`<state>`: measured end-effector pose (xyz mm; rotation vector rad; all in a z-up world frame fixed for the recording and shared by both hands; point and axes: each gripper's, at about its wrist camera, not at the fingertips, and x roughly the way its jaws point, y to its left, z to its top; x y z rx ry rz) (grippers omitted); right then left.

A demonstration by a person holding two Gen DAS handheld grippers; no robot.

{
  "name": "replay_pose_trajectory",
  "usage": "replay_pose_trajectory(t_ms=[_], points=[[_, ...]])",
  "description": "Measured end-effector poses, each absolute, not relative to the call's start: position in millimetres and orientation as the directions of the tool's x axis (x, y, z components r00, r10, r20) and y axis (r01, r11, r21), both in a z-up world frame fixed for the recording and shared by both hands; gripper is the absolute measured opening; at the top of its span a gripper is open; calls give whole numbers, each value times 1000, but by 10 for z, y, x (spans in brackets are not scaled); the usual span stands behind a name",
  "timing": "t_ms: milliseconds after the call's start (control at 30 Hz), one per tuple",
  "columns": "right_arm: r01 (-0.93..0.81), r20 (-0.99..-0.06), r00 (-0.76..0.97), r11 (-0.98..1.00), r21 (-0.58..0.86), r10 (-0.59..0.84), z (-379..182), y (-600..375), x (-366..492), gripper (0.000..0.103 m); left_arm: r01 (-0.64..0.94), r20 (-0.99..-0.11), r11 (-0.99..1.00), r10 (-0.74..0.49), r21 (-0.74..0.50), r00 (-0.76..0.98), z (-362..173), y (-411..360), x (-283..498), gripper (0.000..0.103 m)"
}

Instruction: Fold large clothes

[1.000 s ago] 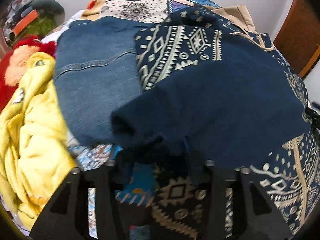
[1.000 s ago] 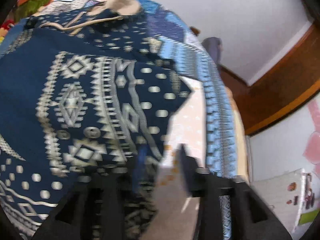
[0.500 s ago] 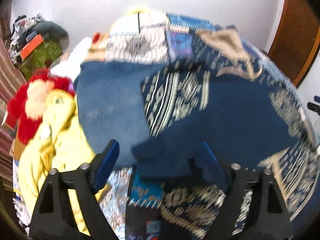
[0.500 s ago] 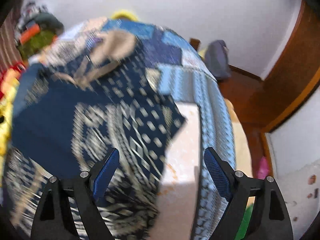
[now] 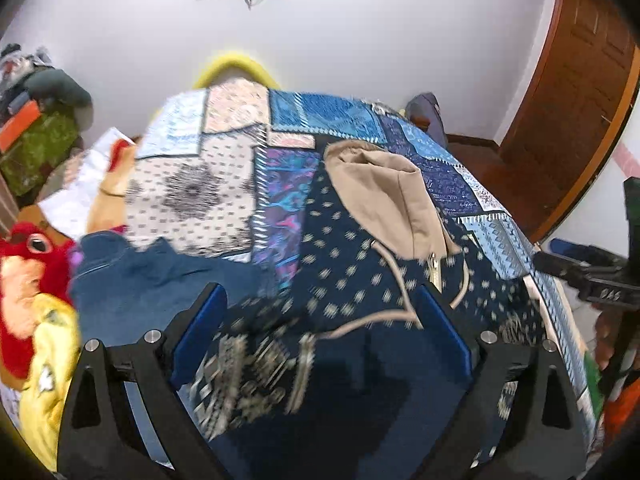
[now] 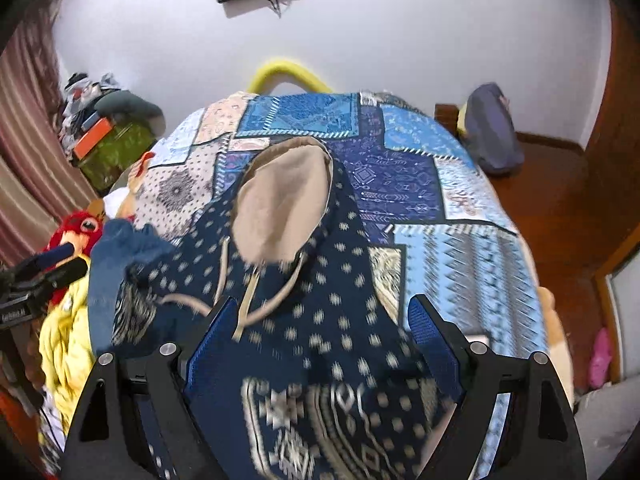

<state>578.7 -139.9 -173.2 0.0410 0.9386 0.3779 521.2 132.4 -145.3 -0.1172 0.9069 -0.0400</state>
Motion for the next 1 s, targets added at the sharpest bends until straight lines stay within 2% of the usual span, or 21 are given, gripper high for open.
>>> replay_pose_trajectory(t_ms=[233, 467, 600, 633, 667, 700, 767, 800, 833, 867, 1000], points=[[-257, -810, 448, 922, 288, 378, -2175, -1228, 6445, 85, -42, -821, 988, -102, -152, 562, -1930, 1195, 5872, 95], [-173, -852, 410, 945, 279, 327, -2665, -1101, 7029, 85, -137, -861, 970, -106, -199, 497, -2436, 1242, 6406, 95], [-137, -846, 399, 935, 326, 353, -2858, -1105, 7222, 73, -183, -863, 948, -141, -259, 486, -2598, 1286, 6576, 94], [-141, -838, 416, 935, 325, 353, -2853, -1097, 7225, 64, -182, -860, 945, -153, -272, 487, -2630, 1276, 6615, 88], [-154, -834, 421, 934, 322, 357, -2852, -1079, 7225, 49, -183, -860, 945, -153, -272, 488, -2651, 1259, 6644, 82], [-180, -828, 414, 926, 332, 377, -2844, -1044, 7221, 41, -191, -864, 947, -138, -258, 485, -2674, 1238, 6665, 74], [-189, -821, 411, 918, 349, 396, -2822, -1021, 7188, 18, -202, -856, 952, -99, -229, 507, -2674, 1192, 6662, 59], [-194, -819, 411, 916, 351, 401, -2808, -1018, 7166, 14, -199, -853, 954, -95, -226, 513, -2659, 1179, 6660, 44], [-205, -818, 417, 917, 341, 397, -2766, -1009, 7121, 12, -186, -851, 958, -94, -219, 517, -2612, 1149, 6631, 20], [-217, -814, 429, 920, 328, 391, -2718, -1005, 7070, 10, -170, -849, 961, -101, -218, 519, -2561, 1122, 6605, 11], [-279, -791, 470, 916, 288, 392, -2396, -1053, 6799, 9, -94, -815, 983, -74, -156, 575, -2149, 1067, 6381, 10]])
